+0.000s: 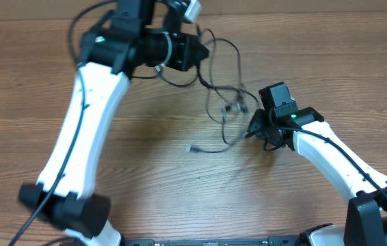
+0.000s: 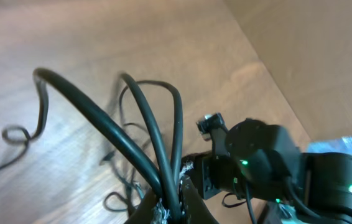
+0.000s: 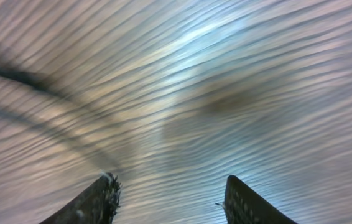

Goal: Untangle cables

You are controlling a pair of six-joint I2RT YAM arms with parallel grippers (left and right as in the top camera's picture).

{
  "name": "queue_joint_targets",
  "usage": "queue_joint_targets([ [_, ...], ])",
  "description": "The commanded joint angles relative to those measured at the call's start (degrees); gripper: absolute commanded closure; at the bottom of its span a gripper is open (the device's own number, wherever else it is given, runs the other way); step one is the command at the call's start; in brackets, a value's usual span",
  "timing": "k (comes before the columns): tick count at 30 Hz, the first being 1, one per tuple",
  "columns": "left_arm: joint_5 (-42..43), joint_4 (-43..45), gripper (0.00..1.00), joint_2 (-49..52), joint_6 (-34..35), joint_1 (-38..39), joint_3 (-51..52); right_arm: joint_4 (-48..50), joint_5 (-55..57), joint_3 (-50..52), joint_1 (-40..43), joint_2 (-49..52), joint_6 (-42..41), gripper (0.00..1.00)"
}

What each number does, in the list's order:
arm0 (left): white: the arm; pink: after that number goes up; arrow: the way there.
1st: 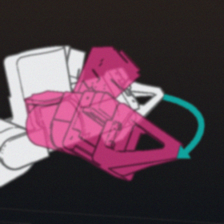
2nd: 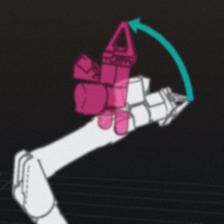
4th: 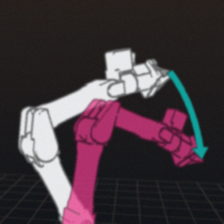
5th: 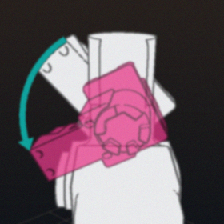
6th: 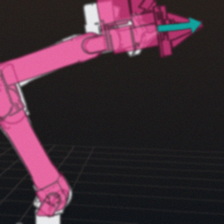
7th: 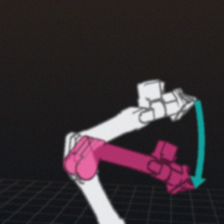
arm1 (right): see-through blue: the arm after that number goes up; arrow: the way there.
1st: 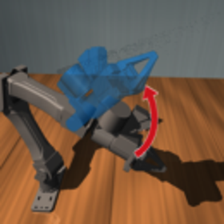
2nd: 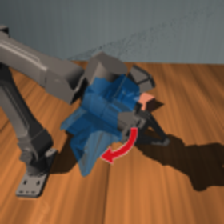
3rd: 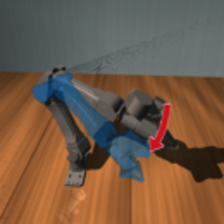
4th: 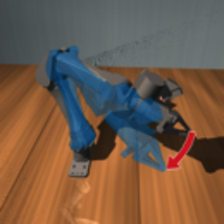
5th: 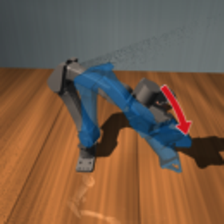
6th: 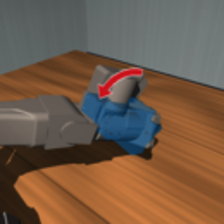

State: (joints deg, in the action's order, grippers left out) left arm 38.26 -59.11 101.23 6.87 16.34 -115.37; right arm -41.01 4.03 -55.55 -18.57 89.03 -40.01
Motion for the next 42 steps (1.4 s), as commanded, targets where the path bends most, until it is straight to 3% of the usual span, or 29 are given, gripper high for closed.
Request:
queue_joint_targets([
  [1,-1.8,0.2,0.96,-8.2,-1.3,-3.7,-1.6,-1.2,9.0,-0.2,0.1,0.5,-0.7,0.46],
  [5,-0.2,-0.2,0.95,-11.9,-0.8,-8.6,-1.6,-2.5,10.4,-0.2,1.6,0.5,-0.8,0.42],
  [7,3.2,-0.2,0.94,-13.0,-0.9,-11.2,-1.6,-1.5,8.7,-0.2,2.7,0.5,-0.9,0.3],
  [8,5.8,-0.2,0.94,-13.2,-0.9,-12.3,-1.6,0.0,5.3,-0.2,3.3,0.5,-0.4,0.2],
  [9,7.8,-0.2,0.94,-13.2,-0.9,-12.9,-1.5,1.3,1.7,-0.2,3.5,0.5,0.8,0.17],
  [13,9.2,-0.5,0.94,-12.0,-0.9,-12.5,-1.4,12.4,-28.6,-0.2,3.8,0.5,17.6,0.12],
  [16,9.5,-0.5,0.94,-10.5,-0.9,-11.4,-1.4,19.3,-46.5,-0.2,3.3,0.5,22.1,0.12],
  [20,9.3,-0.4,0.95,-9.2,-0.9,-9.4,-1.4,23.6,-54.3,-0.2,2.3,0.5,22.1,0.11],
  [28,9.2,1.0,0.95,-8.5,-0.9,-8.0,-1.4,24.5,-57.8,-0.2,0.2,0.5,21.9,0.11],
  [32,9.9,0.9,0.95,-8.5,-0.4,-8.0,-1.4,27.5,-56.9,-0.2,0.0,0.5,17.4,0.24],
  [38,10.9,0.9,0.95,-8.5,0.0,-7.5,-1.4,33.8,-53.2,-0.2,-0.2,0.5,3.7,0.26],
  [42,10.9,1.0,0.95,-8.5,0.0,-7.3,-1.4,35.6,-53.1,-0.2,-1.3,0.5,-1.7,0.39],
])
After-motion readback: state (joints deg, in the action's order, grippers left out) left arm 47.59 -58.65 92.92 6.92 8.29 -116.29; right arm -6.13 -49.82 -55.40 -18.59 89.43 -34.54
